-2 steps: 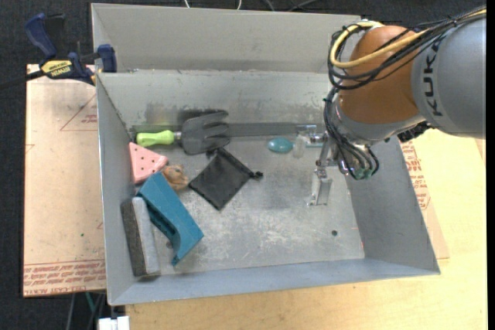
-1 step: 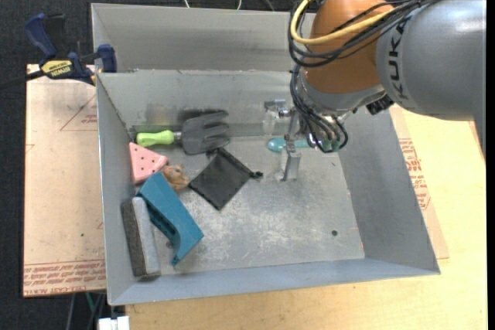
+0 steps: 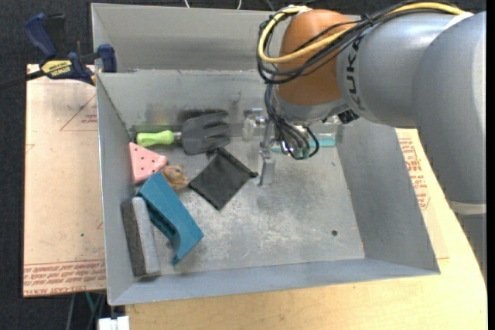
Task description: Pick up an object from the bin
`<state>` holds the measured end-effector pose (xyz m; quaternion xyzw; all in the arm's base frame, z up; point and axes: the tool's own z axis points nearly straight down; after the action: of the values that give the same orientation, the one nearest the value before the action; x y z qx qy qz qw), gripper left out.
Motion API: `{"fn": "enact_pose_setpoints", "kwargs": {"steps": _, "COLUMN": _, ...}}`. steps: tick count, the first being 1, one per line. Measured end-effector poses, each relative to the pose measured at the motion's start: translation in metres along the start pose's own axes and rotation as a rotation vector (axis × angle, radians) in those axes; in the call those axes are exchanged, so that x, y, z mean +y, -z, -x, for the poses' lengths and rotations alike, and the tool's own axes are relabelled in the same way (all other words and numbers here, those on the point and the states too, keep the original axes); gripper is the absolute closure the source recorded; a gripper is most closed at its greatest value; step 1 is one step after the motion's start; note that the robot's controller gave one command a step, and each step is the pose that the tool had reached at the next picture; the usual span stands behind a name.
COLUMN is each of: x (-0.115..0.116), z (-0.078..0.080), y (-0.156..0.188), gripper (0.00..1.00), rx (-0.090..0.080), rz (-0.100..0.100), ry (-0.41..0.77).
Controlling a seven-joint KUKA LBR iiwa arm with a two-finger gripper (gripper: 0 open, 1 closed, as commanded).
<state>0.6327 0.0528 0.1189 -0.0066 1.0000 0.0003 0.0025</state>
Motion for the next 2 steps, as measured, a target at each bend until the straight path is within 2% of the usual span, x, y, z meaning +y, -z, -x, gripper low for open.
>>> {"fn": "enact_pose_setpoints", "kwargs": {"steps": 1, "x": 0.029, "z": -0.02, "y": -0.005, "gripper": 0.0, "rx": 0.004, "rz": 0.001, "ry": 0.037}}
{"fn": "enact_pose_setpoints", "kwargs": {"steps": 2, "x": 0.041, "z": -0.015, "y": -0.018, "gripper": 0.0, "rx": -0.008, "rz": 0.002, "ry": 0.03}}
